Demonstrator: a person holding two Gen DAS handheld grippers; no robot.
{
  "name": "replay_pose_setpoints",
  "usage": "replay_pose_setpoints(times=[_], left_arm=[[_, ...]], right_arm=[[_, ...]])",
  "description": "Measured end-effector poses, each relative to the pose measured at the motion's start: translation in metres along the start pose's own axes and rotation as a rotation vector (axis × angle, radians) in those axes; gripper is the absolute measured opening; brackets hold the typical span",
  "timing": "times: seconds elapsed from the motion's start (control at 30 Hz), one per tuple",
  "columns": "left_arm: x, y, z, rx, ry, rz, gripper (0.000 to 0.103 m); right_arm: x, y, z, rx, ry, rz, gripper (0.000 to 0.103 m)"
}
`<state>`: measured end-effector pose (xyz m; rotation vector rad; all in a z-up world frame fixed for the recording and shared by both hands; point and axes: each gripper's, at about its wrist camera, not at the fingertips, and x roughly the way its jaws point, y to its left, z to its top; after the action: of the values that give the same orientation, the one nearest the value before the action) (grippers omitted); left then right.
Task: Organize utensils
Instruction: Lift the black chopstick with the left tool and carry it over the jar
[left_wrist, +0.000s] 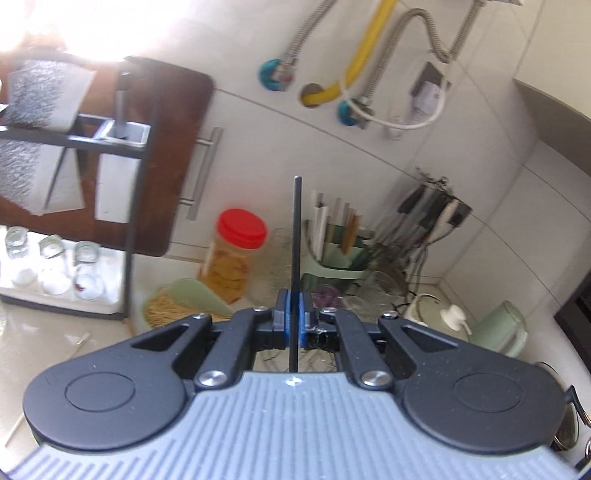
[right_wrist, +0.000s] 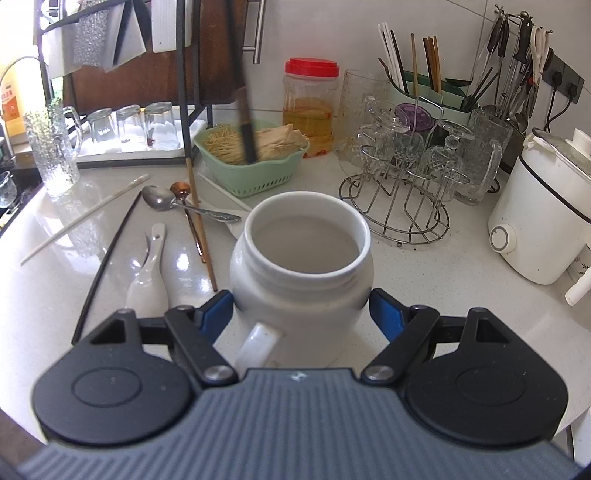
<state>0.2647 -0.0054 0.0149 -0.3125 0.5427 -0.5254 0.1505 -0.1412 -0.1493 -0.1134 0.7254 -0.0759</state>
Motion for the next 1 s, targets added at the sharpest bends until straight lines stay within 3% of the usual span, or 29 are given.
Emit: replay_pose_setpoints(times=[0.57, 1.0], left_arm=[[0.048, -0.022, -0.058, 0.167, 0.168, -0.054, 0.005], [0.072, -0.006, -0.091, 0.16, 0.31, -0.049, 0.005]], right_arm=[[0.0, 0.001, -0.002, 0.013, -0.014, -0.009, 0.083], [0.0, 0.004, -0.005, 0.017, -0.046, -0.02, 0.083]])
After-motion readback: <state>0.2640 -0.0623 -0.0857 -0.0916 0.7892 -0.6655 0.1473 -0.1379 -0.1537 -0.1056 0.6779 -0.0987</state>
